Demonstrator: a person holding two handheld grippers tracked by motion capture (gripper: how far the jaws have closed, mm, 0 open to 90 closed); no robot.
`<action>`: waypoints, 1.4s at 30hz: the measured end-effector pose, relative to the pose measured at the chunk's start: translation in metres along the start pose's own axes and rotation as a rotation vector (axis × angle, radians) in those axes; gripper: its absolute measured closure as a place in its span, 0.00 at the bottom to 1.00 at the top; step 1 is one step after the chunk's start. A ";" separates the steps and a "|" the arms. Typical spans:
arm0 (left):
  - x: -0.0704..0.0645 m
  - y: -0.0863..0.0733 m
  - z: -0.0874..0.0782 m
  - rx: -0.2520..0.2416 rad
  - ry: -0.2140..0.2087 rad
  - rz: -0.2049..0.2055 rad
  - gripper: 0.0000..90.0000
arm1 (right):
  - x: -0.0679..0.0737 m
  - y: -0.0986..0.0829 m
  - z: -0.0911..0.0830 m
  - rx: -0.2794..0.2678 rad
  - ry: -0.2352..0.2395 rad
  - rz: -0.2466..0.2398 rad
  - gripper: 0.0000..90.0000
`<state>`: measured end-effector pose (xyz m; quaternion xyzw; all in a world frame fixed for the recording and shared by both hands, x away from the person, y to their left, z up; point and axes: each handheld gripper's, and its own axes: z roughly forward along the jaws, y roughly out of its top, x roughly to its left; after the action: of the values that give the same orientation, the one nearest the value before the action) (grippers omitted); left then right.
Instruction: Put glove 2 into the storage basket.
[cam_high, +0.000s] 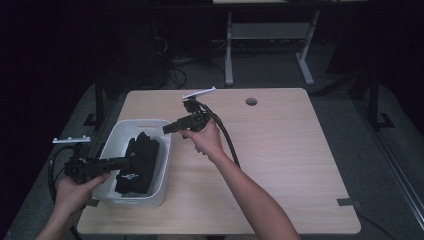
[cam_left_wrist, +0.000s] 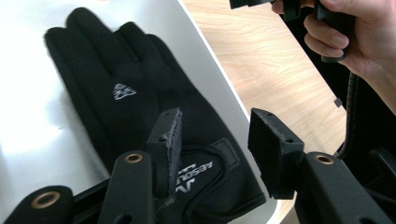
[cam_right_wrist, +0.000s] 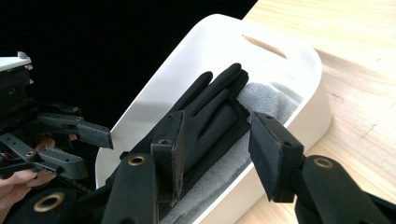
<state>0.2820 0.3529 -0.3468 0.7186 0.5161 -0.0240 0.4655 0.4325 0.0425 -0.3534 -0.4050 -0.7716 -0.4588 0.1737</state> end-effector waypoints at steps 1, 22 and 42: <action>-0.001 0.001 0.001 0.001 0.000 0.005 0.59 | 0.000 0.000 -0.002 -0.002 0.001 0.004 0.61; -0.026 0.017 0.023 0.019 -0.023 0.042 0.51 | -0.012 -0.007 -0.045 -0.061 0.010 0.013 0.59; -0.057 0.033 0.049 0.043 -0.052 0.104 0.40 | -0.021 -0.016 -0.088 -0.110 0.002 0.018 0.56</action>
<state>0.3022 0.2766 -0.3241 0.7535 0.4651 -0.0293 0.4638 0.4231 -0.0455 -0.3305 -0.4204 -0.7413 -0.4993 0.1563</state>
